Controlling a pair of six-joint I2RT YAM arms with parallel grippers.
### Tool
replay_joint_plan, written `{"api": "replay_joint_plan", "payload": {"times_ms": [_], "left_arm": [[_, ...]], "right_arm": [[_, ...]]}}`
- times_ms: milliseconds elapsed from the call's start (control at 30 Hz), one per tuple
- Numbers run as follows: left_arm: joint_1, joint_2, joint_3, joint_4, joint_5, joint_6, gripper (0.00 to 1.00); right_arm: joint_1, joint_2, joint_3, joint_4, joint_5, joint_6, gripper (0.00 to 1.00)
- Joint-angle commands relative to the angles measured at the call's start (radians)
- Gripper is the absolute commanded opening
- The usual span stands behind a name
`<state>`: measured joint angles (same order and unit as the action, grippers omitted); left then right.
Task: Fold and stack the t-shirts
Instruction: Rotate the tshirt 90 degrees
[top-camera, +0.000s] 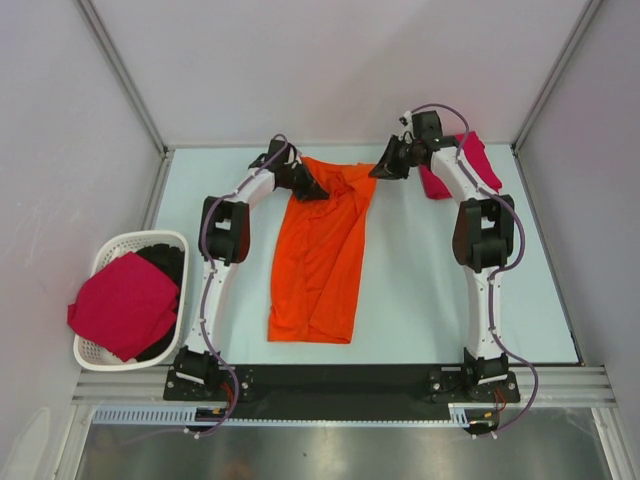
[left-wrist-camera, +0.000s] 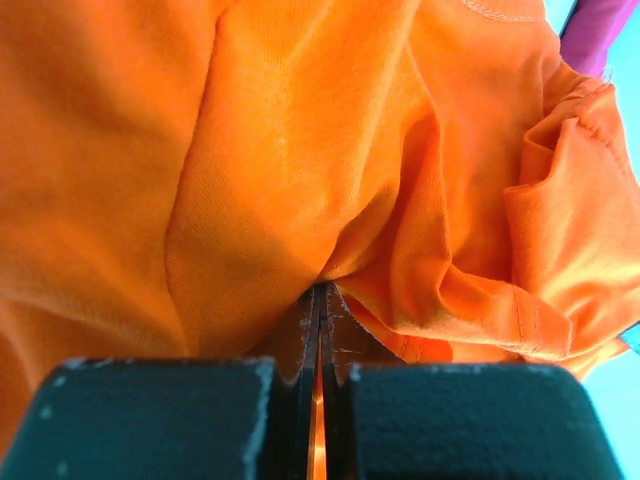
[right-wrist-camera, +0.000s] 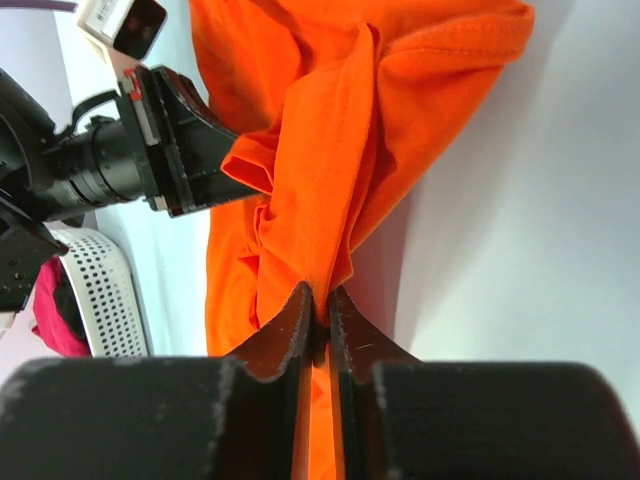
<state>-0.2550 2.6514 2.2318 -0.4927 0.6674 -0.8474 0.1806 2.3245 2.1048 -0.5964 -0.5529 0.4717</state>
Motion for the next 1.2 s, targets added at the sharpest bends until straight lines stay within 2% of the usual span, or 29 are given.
{"api": "replay_joint_plan", "payload": {"times_ms": [0, 67, 100, 133, 167, 200, 233, 267, 333, 367, 467, 500, 533, 633, 700, 733, 767, 967, 1167], "left_arm": [[-0.006, -0.053, -0.005, 0.011, 0.03, 0.013, 0.0], [-0.007, -0.061, 0.011, 0.023, 0.049, 0.014, 0.0], [-0.007, -0.068, 0.006, 0.051, 0.055, 0.013, 0.0], [-0.007, -0.088, -0.003, 0.071, 0.079, 0.01, 0.0], [-0.007, -0.099, -0.006, 0.086, 0.087, 0.01, 0.0], [-0.007, -0.116, -0.015, 0.118, 0.093, 0.01, 0.02], [-0.007, -0.129, -0.023, 0.147, 0.11, 0.005, 0.1], [-0.006, -0.158, -0.026, 0.167, 0.116, 0.002, 0.28], [-0.003, -0.179, -0.015, 0.212, 0.123, 0.007, 0.4], [-0.001, -0.194, -0.011, 0.224, 0.12, 0.008, 0.56], [0.016, -0.177, 0.041, 0.226, 0.074, 0.014, 0.73], [0.025, -0.162, 0.073, 0.211, 0.057, 0.008, 0.74], [0.029, -0.144, 0.09, 0.206, 0.052, -0.001, 0.74], [0.04, -0.073, 0.134, 0.221, 0.063, -0.05, 0.62], [0.04, -0.033, 0.149, 0.243, 0.07, -0.077, 0.23], [0.04, -0.024, 0.149, 0.246, 0.067, -0.087, 0.08], [0.042, -0.015, 0.15, 0.25, 0.064, -0.097, 0.0], [0.063, 0.012, 0.144, 0.247, 0.058, -0.13, 0.0], [0.076, 0.013, 0.143, 0.151, 0.026, -0.065, 0.0]], "right_arm": [[-0.013, -0.004, 0.069, -0.1, -0.024, -0.016, 0.15], [-0.01, 0.01, 0.07, -0.111, -0.039, -0.022, 0.24], [-0.012, 0.027, 0.073, -0.141, -0.032, -0.021, 0.43], [-0.01, 0.039, 0.108, -0.17, -0.024, -0.022, 0.52], [-0.012, 0.055, 0.13, -0.202, -0.006, -0.036, 0.56], [-0.012, 0.061, 0.147, -0.244, 0.008, -0.041, 0.69], [-0.012, 0.067, 0.158, -0.262, 0.019, -0.045, 0.74], [-0.012, 0.065, 0.158, -0.273, 0.046, -0.056, 0.78], [-0.013, 0.047, 0.153, -0.289, 0.083, -0.073, 0.84], [-0.013, 0.044, 0.152, -0.292, 0.09, -0.077, 0.86], [-0.015, 0.047, 0.155, -0.28, 0.102, -0.087, 0.89], [-0.013, 0.05, 0.156, -0.26, 0.1, -0.084, 0.88], [-0.015, 0.056, 0.161, -0.256, 0.126, -0.079, 0.88], [-0.013, 0.09, 0.17, -0.226, 0.149, -0.076, 0.89], [-0.009, 0.102, 0.138, -0.15, 0.14, -0.077, 0.89], [-0.006, 0.11, 0.135, -0.126, 0.136, -0.068, 0.89], [0.002, 0.119, 0.136, -0.108, 0.13, -0.064, 0.89], [0.023, 0.272, 0.276, -0.103, 0.126, -0.032, 0.88], [0.023, 0.338, 0.3, -0.033, 0.162, 0.005, 0.88]]}}
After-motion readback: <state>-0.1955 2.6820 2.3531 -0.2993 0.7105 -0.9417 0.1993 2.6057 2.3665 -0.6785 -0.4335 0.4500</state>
